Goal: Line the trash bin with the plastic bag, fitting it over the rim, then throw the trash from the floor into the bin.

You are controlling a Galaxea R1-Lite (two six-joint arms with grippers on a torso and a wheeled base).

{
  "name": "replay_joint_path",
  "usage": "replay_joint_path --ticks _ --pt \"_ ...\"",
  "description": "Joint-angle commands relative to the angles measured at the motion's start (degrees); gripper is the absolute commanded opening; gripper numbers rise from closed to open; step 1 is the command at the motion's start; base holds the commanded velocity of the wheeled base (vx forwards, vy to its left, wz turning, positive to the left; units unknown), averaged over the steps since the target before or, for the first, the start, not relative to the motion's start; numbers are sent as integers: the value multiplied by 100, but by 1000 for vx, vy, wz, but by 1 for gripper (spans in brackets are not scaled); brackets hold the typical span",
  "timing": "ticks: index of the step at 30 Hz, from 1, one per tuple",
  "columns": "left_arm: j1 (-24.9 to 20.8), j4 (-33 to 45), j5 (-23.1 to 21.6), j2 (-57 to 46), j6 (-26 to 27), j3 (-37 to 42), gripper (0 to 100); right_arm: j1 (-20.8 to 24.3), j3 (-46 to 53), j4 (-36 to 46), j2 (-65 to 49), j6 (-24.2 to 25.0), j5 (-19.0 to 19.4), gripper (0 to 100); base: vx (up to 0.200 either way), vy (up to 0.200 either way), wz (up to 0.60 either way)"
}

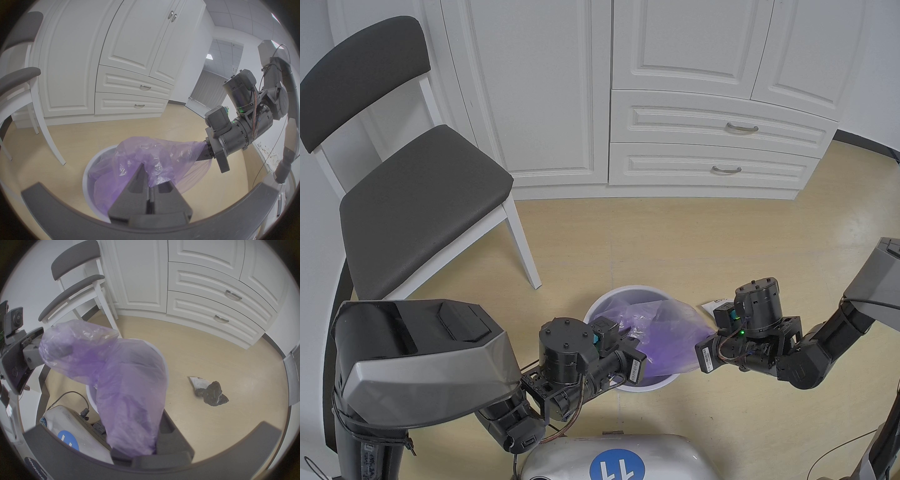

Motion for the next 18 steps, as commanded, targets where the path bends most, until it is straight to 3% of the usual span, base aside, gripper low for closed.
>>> replay_joint_path --ticks 1,10,18 --pt "12 -4 6 -7 -4 -30 0 59 -151 77 82 60 -71 0 0 0 0" --pt "-32 5 103 -34 -13 -180 0 279 -916 1421 12 868 -458 0 0 0 0" --pt "-49 110 419 -77 -347 -566 0 270 -1162 1562 197 1053 -730 0 0 0 0"
